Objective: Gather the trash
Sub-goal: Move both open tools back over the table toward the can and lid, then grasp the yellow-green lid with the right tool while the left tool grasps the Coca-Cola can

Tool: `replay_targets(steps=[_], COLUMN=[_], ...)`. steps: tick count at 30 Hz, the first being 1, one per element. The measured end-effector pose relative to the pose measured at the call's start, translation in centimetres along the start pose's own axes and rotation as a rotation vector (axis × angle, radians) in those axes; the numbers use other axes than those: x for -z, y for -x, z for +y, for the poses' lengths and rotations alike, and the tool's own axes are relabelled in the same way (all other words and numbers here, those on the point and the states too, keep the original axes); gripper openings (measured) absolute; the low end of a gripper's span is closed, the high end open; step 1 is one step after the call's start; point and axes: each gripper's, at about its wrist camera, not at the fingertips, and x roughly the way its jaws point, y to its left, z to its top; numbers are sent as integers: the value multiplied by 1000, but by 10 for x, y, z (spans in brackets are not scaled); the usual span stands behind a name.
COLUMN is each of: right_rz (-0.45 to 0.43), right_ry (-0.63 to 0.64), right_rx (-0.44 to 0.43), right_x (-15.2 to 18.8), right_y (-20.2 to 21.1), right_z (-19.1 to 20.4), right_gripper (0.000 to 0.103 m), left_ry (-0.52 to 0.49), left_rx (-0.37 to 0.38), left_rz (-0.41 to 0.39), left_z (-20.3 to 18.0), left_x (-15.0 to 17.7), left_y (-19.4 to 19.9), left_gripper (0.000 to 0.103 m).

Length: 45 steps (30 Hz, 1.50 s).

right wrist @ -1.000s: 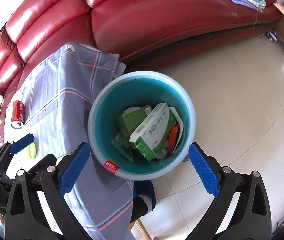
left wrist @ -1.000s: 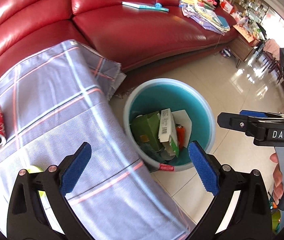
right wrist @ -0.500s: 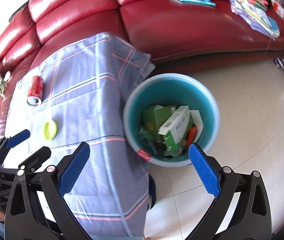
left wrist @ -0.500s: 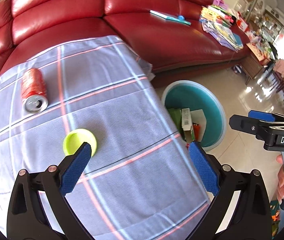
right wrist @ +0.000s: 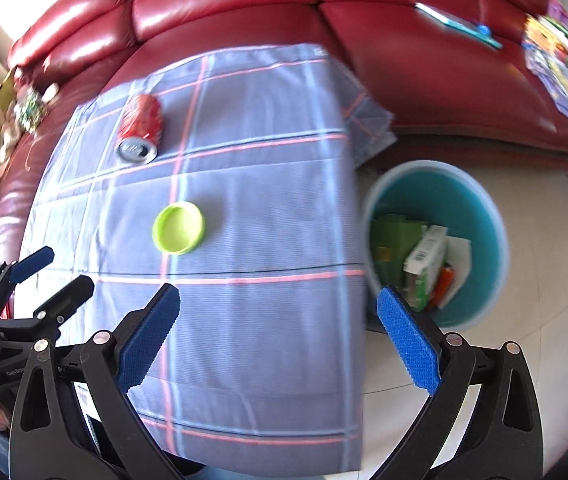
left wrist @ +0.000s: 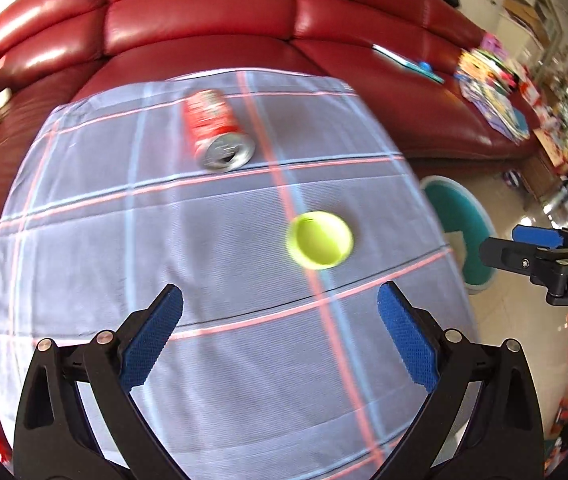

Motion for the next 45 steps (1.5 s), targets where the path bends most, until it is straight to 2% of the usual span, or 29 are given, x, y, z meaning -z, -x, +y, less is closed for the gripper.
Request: replay_targets(steps=[7,12,16,27,34,41,45], right_rz=[39,59,77,85,77,73,76], right_ry=[58,72,71,63,125,166,170], right_rx=[-26,-34,-41,10,59,111,99], right_x=[-7,-12,-15,-25,-28,-33,-33], right_y=[-28,-43,-54,-85,-104,-120,-124], right_z=[50,69,77,80,98,107,107], right_gripper=[99,99,99,99,99,82,76], left_ry=[63,70,63,80,118,120,124], left_rx=[-52,-69,-74,-93,-106,-108,-108], left_rz=[-7,-6,-2,16,29,30,29], left_z=[49,63,68,95,118,124,125], left_x=[13,16,14,8,9,6,3], left_y=[2,-3,-12,-32,-40,-42,-43], left_gripper=[94,94,94,94,94,94,94])
